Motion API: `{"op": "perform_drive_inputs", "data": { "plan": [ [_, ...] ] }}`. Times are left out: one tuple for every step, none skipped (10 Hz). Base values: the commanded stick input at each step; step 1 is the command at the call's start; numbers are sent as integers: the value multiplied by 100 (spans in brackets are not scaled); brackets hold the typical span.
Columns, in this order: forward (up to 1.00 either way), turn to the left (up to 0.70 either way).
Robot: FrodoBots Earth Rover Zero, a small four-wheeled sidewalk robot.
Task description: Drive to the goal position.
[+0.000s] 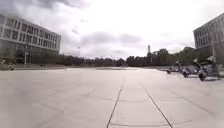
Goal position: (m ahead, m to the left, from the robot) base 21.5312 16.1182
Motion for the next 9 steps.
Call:
{"op": "perform_drive_inputs", "data": {
  "plan": [
    [70, 7],
    [70, 17],
    [70, 29],
    [70, 32],
    [70, 15],
    [70, 0],
    [70, 0],
    [70, 0],
    [70, 0]
  ]
}}
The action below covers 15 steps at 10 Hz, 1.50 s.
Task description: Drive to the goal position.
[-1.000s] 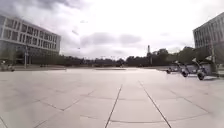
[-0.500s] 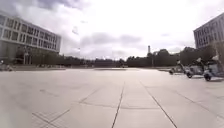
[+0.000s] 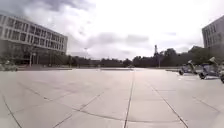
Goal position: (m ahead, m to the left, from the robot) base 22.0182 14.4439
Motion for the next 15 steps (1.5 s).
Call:
{"op": "perform_drive_inputs", "data": {
  "plan": [
    [70, 0],
    [70, 0],
    [70, 0],
    [70, 0],
    [70, 0],
    [70, 0],
    [70, 0],
    [70, 8],
    [70, 25],
    [70, 7],
    [70, 0],
    [70, 0],
    [70, 0],
    [70, 0],
    [70, 0]
  ]
}}
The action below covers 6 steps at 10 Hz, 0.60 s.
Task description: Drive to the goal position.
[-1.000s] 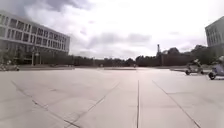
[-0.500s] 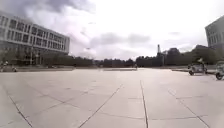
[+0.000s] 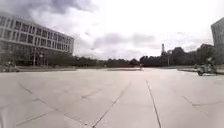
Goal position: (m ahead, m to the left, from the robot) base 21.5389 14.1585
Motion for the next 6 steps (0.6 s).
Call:
{"op": "perform_drive_inputs", "data": {
  "plan": [
    [70, 0],
    [70, 0],
    [70, 0],
    [70, 0],
    [70, 0],
    [70, 0]
  ]
}}
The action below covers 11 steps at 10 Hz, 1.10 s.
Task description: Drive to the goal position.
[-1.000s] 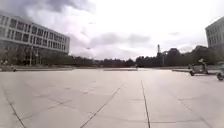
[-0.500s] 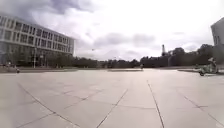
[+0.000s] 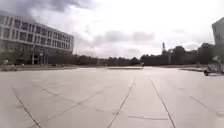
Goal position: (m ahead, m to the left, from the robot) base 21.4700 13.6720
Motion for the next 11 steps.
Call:
{"op": "perform_drive_inputs", "data": {
  "plan": [
    [70, 0],
    [70, 0],
    [70, 0],
    [70, 0],
    [70, 0],
    [70, 0],
    [70, 0],
    [70, 0],
    [70, 0],
    [70, 0],
    [70, 0]
  ]
}}
